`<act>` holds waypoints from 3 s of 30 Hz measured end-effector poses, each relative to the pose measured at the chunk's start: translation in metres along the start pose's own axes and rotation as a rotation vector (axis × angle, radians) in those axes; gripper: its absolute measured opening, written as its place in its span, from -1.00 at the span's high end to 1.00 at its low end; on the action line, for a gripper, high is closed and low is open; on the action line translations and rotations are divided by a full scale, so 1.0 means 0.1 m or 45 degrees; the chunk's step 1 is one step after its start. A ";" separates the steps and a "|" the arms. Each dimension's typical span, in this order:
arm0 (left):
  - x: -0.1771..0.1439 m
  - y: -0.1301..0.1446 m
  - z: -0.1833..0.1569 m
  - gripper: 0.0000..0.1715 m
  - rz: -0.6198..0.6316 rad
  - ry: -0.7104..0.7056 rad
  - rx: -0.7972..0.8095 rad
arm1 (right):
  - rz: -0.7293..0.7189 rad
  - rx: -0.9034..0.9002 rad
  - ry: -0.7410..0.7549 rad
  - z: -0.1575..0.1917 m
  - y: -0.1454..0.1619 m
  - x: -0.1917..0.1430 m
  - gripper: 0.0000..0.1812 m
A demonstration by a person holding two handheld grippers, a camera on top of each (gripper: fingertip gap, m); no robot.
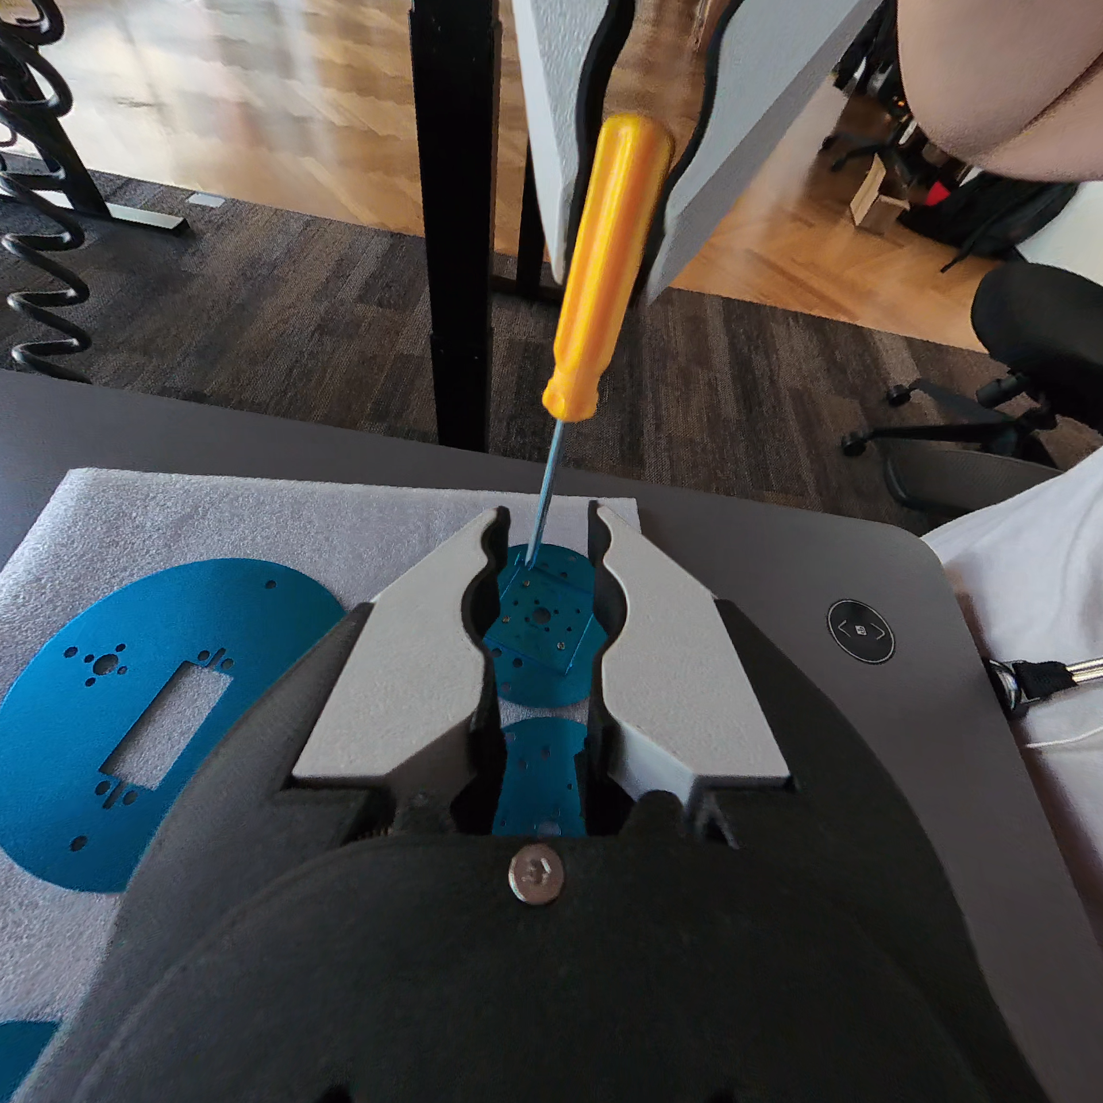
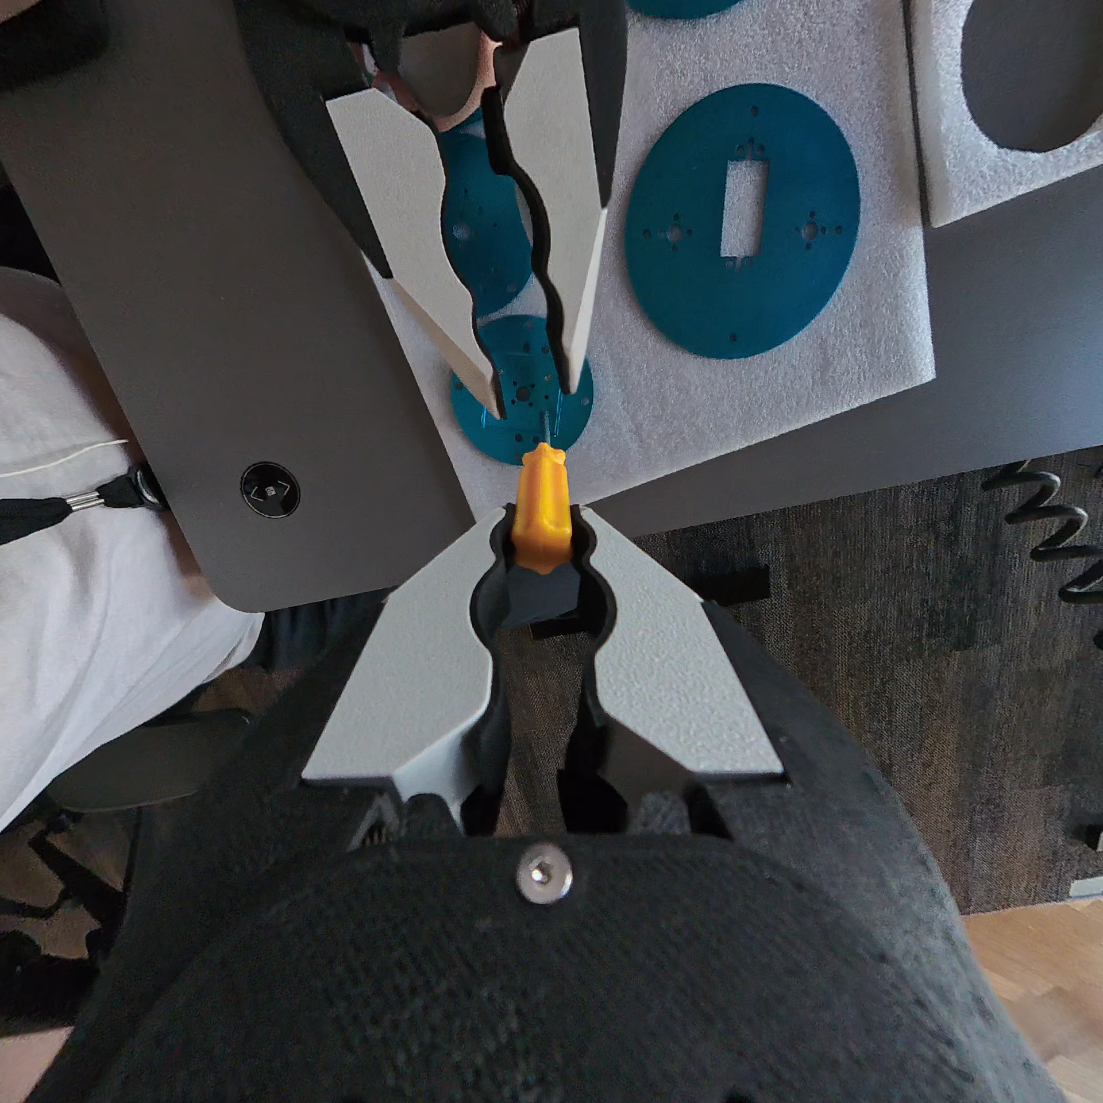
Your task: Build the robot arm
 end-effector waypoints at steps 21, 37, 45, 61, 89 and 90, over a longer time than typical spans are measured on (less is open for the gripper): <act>0.18 -0.01 0.03 0.97 0.028 -0.040 0.108 | 0.089 -0.077 -0.053 -0.04 -0.04 0.15 0.81; 0.20 0.01 0.02 0.97 0.037 -0.031 0.104 | 0.121 -0.134 -0.048 -0.02 -0.04 0.17 0.81; 0.20 0.06 0.01 0.96 0.060 -0.036 0.109 | 0.164 -0.282 -0.001 0.03 -0.10 0.18 0.82; 0.14 -0.22 -0.08 0.78 -0.088 0.012 0.132 | 0.105 -0.303 0.025 0.06 -0.08 0.18 0.81; 0.17 -0.26 -0.05 0.82 -0.114 -0.059 0.185 | 0.150 -0.347 -0.018 0.03 -0.12 0.18 0.82; 0.17 -0.26 -0.06 0.82 -0.113 -0.057 0.184 | 0.150 -0.344 -0.020 0.04 -0.12 0.18 0.82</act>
Point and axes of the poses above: each gripper's, where its closed fingertips meet, x out along the fingers, y out of its underside, z = x × y across the jaws, the point moved 1 cm from there along -x, back along the fingers, and after that the axes turned 2 degrees about y, right-handed, at the moved point
